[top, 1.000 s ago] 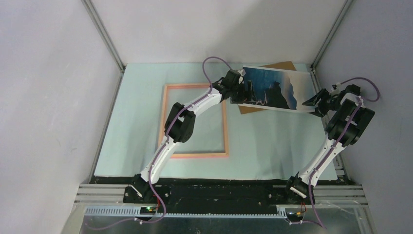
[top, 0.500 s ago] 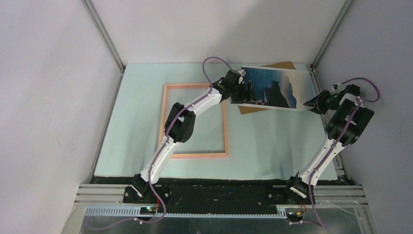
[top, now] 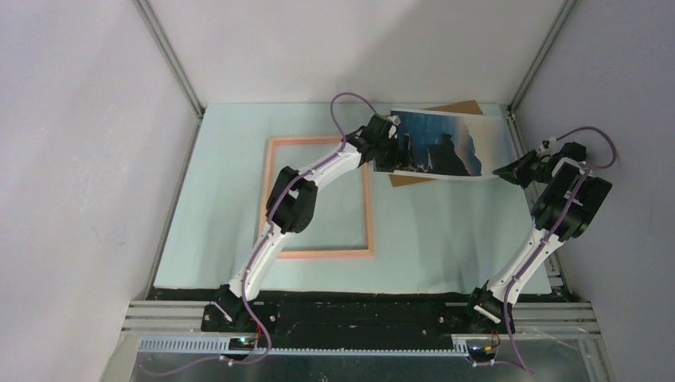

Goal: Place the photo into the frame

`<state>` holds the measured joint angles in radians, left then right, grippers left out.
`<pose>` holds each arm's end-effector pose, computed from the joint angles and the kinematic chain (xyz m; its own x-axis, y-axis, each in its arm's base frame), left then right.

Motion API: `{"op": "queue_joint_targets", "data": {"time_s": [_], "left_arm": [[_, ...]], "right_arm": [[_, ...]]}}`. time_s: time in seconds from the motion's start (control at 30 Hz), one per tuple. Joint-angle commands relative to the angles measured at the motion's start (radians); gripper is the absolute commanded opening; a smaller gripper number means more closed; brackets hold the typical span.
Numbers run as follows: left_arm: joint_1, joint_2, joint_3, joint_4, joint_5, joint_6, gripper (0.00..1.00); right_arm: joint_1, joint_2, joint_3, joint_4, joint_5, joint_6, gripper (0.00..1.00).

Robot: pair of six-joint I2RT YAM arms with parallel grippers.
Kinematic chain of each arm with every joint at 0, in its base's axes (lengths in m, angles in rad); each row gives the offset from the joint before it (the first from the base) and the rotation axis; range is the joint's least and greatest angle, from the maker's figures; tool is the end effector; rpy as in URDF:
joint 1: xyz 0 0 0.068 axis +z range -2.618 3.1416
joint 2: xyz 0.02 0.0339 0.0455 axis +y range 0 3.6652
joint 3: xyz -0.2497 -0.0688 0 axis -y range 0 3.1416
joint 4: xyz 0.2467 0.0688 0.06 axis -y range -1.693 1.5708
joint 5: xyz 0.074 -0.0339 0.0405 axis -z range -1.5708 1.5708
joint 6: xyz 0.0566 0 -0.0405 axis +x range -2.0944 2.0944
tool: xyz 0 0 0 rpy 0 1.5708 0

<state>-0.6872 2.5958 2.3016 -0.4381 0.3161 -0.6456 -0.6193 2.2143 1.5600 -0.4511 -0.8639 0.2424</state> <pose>0.4387 -0.3828 0.1436 -0.8831 -0.0151 -0.4689 0.3134 0.7249 -0.6134 0.3929 -0.2272 0.1117 -0.6826 0.6781 -0.2725 0.2709 0.5812 0.7674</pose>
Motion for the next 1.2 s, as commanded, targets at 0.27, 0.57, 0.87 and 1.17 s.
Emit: {"op": "queue_joint_targets", "data": {"time_s": [0.27,0.57,0.87,1.17], "left_arm": [[-0.012,-0.212,-0.025,-0.069,-0.105,0.187,0.99],[-0.012,-0.383,-0.151,-0.069,-0.168,0.378,1.0],[-0.02,-0.643,-0.383,-0.069,-0.172,0.576,1.0],[-0.024,-0.815,-0.52,-0.068,-0.176,0.643,1.0]], "right_arm": [[-0.036,-0.214,-0.096,0.013,-0.154,0.026,0.0],[-0.018,-0.342,-0.123,-0.074,-0.202,-0.069,0.0],[0.03,-0.477,-0.12,-0.211,-0.256,-0.197,0.0],[0.146,-0.663,-0.04,-0.404,-0.182,-0.377,0.0]]}}
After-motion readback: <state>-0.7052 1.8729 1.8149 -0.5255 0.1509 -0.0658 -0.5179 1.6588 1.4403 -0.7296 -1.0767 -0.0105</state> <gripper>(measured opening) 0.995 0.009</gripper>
